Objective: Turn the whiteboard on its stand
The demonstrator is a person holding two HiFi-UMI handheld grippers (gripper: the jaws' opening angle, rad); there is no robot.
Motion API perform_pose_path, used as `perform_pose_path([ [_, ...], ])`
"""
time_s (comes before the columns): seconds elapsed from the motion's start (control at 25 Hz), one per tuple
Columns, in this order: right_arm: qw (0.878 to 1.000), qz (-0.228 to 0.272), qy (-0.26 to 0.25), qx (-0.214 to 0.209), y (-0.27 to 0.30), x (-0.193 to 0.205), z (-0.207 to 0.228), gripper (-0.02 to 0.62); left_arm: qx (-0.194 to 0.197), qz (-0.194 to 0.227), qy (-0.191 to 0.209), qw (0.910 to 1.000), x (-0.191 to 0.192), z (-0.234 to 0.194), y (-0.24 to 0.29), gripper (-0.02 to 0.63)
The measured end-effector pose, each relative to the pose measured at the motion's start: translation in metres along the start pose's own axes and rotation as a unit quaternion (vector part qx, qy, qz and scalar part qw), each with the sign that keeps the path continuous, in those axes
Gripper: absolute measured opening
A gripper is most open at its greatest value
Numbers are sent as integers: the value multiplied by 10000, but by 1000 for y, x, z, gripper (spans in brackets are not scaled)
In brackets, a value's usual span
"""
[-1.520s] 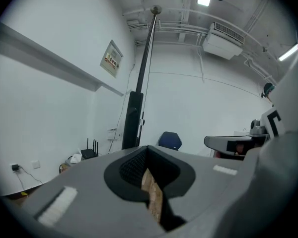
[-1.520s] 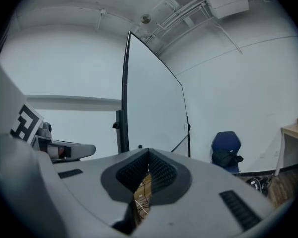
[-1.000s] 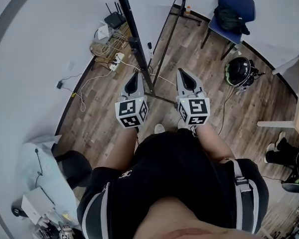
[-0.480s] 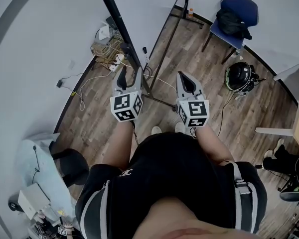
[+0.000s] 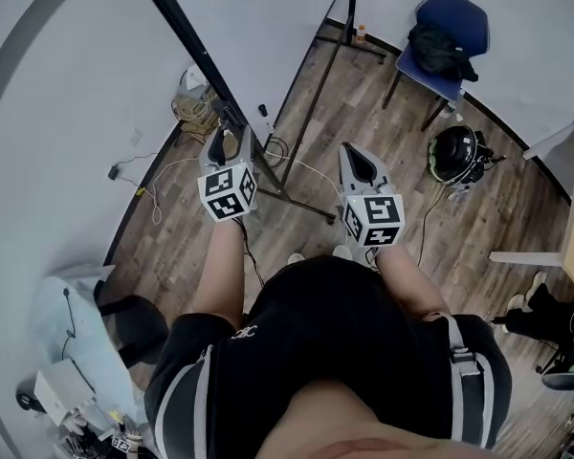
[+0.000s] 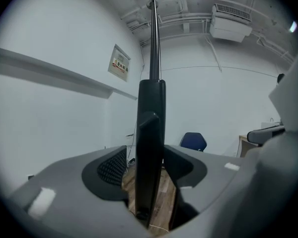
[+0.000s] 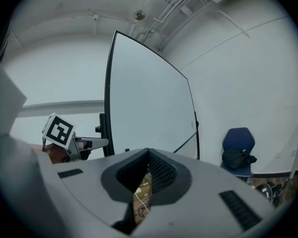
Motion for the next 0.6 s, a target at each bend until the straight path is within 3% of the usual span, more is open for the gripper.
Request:
perform_pose_path([
  [0.28, 10000, -23, 86, 1, -8, 1, 21, 5, -1, -91, 21, 10000, 7, 2, 13, 198],
  [0.6, 9988, -168, 421, -205, -16, 18, 46, 5, -87, 394, 2, 9992, 9, 8, 8, 196],
])
Point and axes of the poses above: the fingertips, and each gripper's own axes: y forward along the fingers, z to its right, x out of its underside, the point moved 3 cm from there along -y, backward along the fingers, and after that the axes turned 14 degrees about z, right-handed, at the moved point
